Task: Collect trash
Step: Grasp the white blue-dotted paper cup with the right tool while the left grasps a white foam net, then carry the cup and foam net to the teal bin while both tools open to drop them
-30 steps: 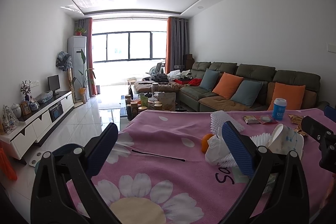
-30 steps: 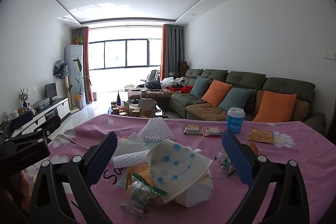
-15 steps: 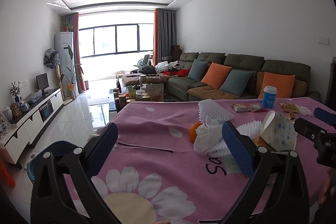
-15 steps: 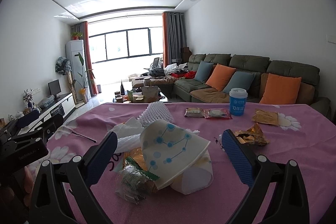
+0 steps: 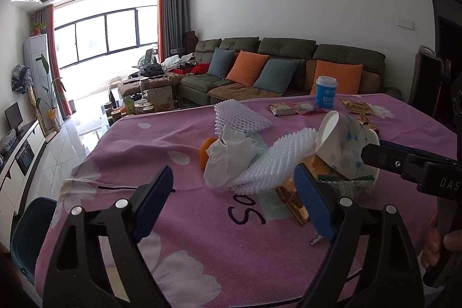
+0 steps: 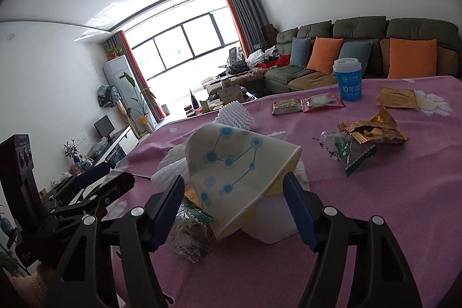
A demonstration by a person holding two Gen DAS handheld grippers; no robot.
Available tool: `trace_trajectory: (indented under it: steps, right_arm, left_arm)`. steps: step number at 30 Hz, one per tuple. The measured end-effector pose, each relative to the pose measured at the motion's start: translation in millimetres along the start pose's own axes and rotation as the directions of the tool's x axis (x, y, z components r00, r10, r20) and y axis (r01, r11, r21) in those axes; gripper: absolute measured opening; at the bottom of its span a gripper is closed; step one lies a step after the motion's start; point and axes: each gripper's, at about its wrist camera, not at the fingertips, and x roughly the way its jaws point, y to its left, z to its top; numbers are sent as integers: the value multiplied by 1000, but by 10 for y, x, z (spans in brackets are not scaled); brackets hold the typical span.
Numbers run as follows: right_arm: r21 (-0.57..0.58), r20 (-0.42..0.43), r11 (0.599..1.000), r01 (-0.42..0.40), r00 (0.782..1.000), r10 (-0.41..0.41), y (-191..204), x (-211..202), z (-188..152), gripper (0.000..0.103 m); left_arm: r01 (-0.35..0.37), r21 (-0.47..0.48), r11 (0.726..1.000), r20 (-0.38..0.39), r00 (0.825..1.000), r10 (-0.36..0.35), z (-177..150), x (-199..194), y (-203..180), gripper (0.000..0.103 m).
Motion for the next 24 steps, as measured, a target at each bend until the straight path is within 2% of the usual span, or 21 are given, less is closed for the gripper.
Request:
trace_trajectory:
  steps: [1,5,7,8,10,12,14,15,16,24]
  right_arm:
    - [6,-2,1000,-9,1000,9,-16,6,12,64]
    - [42,-14,998,-53,998,53,-84,29,52,51]
    - [51,-18,996,-72,997,73,-106,39,65,42]
    - [51,-17,995,-81,996,82,-114,39,70,36]
    - [53,-21,994,-99,995,100,-121,37,81,27]
    - [56,-22,991,-122,992,124,-126,39,96,19]
    - [56,-19,988,-147,989,149,-117,28,116,11]
    - [55,-19,986,-159,987,160,-107,28,129,11]
    - [53,-16,985,-165,986,166,-97,19,140,9]
    - [23,17,978,-208,978,207,-13,-90,303,3]
  left_arm:
    - [13,10,1000,-10,1000,-13,6,30,-13,75]
    - [55,70,996,-56,997,-51,48,235,-122,66]
    - [79,76,994,-86,994,-72,49,316,-139,47]
    - [98,74,992,-101,991,-90,47,355,-148,43]
    - [126,65,990,-122,986,-117,39,409,-153,22]
    - [142,55,988,-135,982,-134,34,424,-142,15]
    - [141,57,988,-134,982,-132,35,443,-147,12]
    - [144,55,988,-130,982,-136,36,432,-149,10]
    - [149,51,987,-125,982,-142,42,412,-148,3]
    - [194,-24,981,-87,977,-196,138,248,69,3]
